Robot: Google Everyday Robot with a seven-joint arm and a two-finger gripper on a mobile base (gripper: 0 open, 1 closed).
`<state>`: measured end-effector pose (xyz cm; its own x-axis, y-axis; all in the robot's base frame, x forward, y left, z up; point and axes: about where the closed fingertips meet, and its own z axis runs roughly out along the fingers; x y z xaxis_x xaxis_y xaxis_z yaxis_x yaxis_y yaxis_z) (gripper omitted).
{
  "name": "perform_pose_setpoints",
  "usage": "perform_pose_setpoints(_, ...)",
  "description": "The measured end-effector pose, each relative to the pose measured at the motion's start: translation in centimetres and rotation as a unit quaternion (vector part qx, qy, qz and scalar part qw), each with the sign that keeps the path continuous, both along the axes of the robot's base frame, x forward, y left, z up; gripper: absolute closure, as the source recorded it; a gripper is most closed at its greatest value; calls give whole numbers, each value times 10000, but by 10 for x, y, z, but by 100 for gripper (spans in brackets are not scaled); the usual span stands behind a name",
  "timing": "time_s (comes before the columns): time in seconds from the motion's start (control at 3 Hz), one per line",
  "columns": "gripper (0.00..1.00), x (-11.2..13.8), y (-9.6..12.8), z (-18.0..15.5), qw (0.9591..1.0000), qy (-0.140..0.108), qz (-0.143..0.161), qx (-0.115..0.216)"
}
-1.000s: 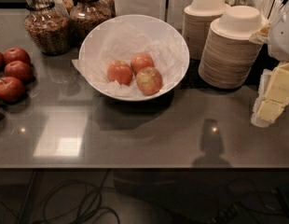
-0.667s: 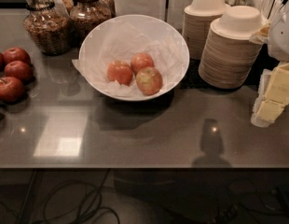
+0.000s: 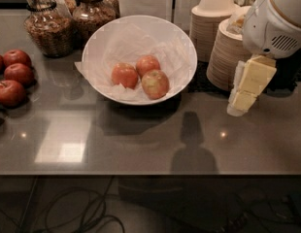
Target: Pick apple from white bowl
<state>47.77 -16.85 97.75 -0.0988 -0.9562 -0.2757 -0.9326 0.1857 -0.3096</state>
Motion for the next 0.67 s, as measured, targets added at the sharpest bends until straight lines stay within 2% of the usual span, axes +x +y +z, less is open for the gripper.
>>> perform_pose_setpoints(0.33,0,32,33,-7,9988,-138,345,303)
perform_pose_setpoints(0.67,0,32,33,-7,9988,-138,345,303)
